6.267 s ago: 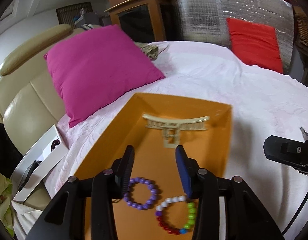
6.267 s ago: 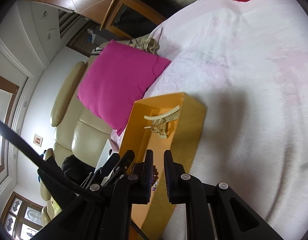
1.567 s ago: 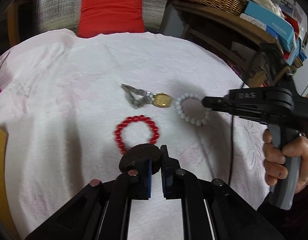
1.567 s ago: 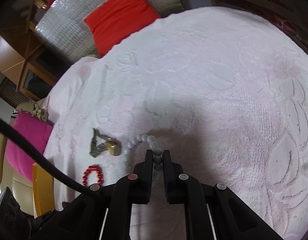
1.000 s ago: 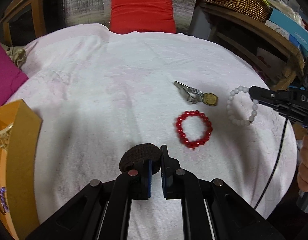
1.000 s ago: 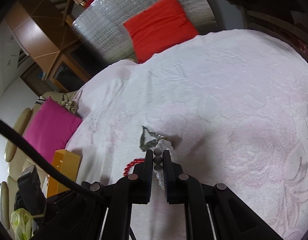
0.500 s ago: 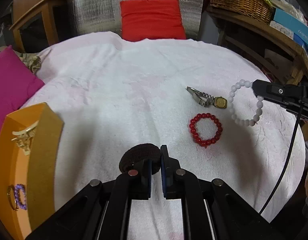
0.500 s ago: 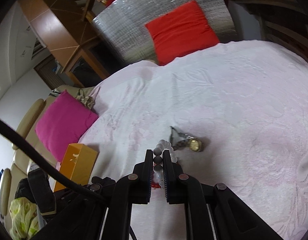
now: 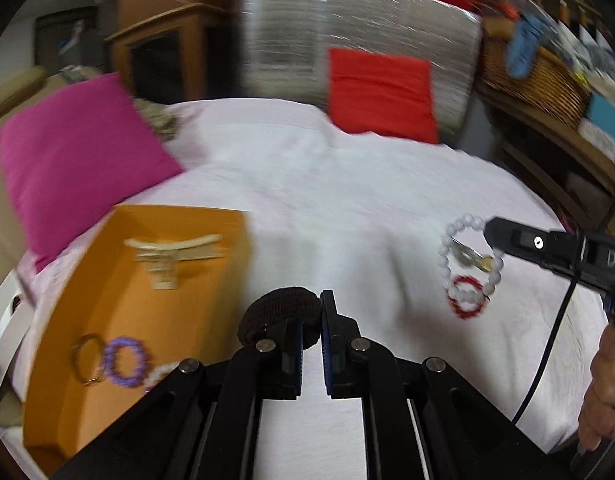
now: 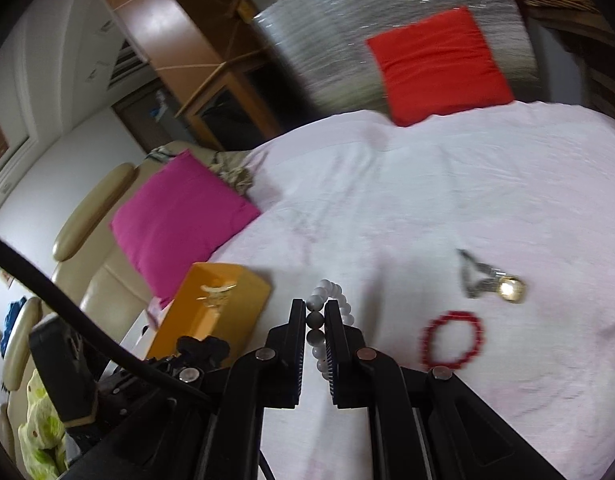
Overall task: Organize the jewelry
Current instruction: 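Carry ring and white bracelet into the orange box and open both tools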
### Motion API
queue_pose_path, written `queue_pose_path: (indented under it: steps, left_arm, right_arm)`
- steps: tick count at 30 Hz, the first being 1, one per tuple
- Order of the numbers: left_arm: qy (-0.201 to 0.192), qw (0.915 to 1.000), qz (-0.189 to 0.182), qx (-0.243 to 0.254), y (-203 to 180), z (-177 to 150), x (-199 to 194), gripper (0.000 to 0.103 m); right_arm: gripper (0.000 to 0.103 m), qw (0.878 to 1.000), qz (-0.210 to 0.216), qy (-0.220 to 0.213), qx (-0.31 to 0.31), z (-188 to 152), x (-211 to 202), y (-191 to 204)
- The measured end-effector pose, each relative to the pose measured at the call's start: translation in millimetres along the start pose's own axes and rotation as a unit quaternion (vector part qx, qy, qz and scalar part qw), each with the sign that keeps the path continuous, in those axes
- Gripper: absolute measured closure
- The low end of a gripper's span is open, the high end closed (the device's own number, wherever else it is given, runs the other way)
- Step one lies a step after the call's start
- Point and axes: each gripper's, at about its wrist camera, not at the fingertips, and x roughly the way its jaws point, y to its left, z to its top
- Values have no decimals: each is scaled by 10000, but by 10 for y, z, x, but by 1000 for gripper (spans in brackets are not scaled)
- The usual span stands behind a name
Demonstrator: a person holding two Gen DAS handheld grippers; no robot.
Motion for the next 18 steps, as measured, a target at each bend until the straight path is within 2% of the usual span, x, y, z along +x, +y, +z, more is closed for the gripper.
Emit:
queue_pose_path:
  steps: [5, 11, 14, 18]
  left_arm:
    - [-272, 9976, 532, -345, 539, -29, -220, 95]
    - [-151, 9896, 1104, -907, 1268, -231, -295, 95]
    - [61, 9848, 1311, -1137, 1582, -366, -265, 95]
    - [562, 9791, 1480, -1278, 1814, -526, -78, 95]
  right_arm:
    - [92, 9988, 391, 64, -275, 2, 227, 485]
    - [92, 9939, 877, 183, -641, -52, 510, 1060]
    - [92, 9906, 1058, 273, -821, -96, 662, 1308]
    - [92, 9855, 1270, 551, -977, -201, 927, 1582]
